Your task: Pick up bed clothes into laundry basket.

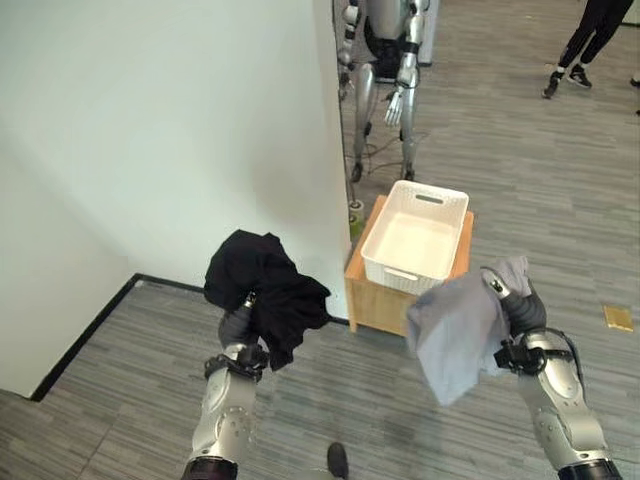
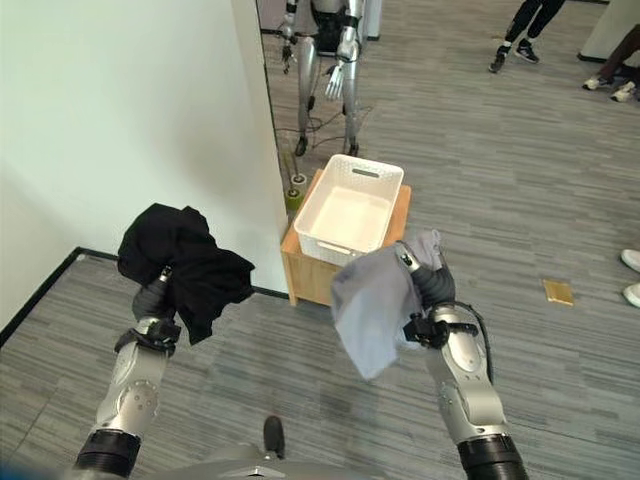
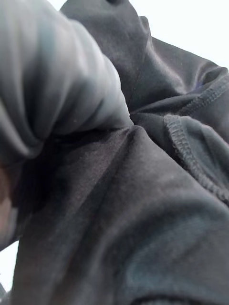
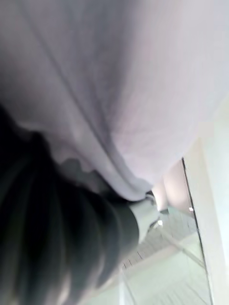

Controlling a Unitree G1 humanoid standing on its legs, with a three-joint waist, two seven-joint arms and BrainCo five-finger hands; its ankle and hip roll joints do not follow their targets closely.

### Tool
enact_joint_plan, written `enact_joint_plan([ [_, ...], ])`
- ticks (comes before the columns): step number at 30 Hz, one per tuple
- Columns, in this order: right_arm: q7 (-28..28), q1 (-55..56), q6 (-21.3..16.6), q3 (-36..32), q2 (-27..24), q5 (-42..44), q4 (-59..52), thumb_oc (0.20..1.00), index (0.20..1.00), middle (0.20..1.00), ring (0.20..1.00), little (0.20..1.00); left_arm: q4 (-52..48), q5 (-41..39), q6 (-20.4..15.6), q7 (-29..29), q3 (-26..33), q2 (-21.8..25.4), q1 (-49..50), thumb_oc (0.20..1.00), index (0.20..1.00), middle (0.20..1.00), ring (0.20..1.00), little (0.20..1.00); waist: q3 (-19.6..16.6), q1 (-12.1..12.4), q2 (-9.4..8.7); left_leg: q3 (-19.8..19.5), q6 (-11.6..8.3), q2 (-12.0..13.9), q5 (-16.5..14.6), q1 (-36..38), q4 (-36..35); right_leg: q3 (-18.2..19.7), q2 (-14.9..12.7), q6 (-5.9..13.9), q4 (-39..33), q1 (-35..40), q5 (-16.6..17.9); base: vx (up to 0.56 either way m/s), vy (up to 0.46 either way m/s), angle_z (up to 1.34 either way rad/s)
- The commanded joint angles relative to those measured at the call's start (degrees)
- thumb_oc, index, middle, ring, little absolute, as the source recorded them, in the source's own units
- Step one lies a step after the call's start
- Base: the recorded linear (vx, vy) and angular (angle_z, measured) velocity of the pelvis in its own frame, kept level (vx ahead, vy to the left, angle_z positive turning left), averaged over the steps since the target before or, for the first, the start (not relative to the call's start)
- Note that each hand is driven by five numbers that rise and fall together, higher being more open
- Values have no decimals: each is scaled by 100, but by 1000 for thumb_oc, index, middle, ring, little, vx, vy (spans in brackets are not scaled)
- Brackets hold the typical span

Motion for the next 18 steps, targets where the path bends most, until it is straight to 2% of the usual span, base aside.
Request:
enact_joint_plan([
  [1,1,-541,-321,-97,-145,-201,-456,200,200,200,200,200,-409,275,-305,-40,70,199,-396,200,200,200,200,200,-146,56,150,-294,-191,282,-189,-81,569,-11,192,-79,1437,-1124,781,90,150,-20],
  [2,2,-568,-311,-98,-151,-241,-468,200,200,200,200,200,-424,265,-302,-38,34,216,-428,200,200,200,200,200,-78,9,172,-318,-135,252,-197,15,527,73,163,36,1818,-1303,1009,46,103,-20],
  [4,-49,-594,-307,-122,-130,-289,-497,200,200,200,200,200,-418,289,-303,-29,-17,245,-476,200,200,200,200,200,-9,-59,226,-378,-115,241,-218,153,415,254,164,40,2149,-1626,1016,76,78,-7],
  [7,-100,-630,-353,-262,-123,-175,-600,200,200,200,200,200,-401,275,-301,-43,-118,281,-564,200,200,200,200,200,-58,-134,237,-550,-179,205,-223,264,211,557,247,-83,1346,-1733,891,132,-21,16],
  [9,-168,-769,-502,-393,-227,-225,-689,200,200,200,200,200,-365,358,-338,-29,-166,299,-621,200,200,200,200,200,-110,-151,154,-691,-225,183,-261,244,201,644,238,-112,507,-1585,934,136,-97,41],
  [10,-86,-636,-400,-510,-284,-180,-850,200,200,200,200,200,-276,251,-276,-121,-148,304,-571,200,200,200,200,200,-166,-143,81,-705,-237,169,-271,294,130,510,213,-97,163,-1352,955,155,-75,51],
  [11,-145,-768,-450,-525,-367,-169,-804,200,200,200,200,200,-245,282,-262,-116,-141,279,-535,200,200,200,200,200,-236,-96,55,-673,-244,154,-276,317,41,446,208,-68,-82,-1227,1039,154,-90,76],
  [14,-242,-985,-441,-653,-618,-316,-624,200,200,200,200,200,-277,227,-210,-192,-145,209,-384,200,200,200,200,200,-369,-31,14,-742,-263,152,-245,258,8,392,279,-81,-382,-1081,1135,110,-93,27],
  [15,-360,-1434,-368,-645,-1155,-448,-284,200,200,200,200,200,-270,196,-140,-262,-216,273,-297,200,200,200,200,200,-420,37,-44,-797,-296,171,-245,219,1,318,303,-116,-572,-969,1159,83,-77,27],
  [18,-423,-2496,-267,-155,-2044,-217,811,200,200,200,200,200,-267,110,-57,-340,-429,410,-204,200,200,200,200,200,-398,158,-137,-844,-347,204,-262,200,1,210,350,-141,-758,-856,1181,79,-68,21],
])
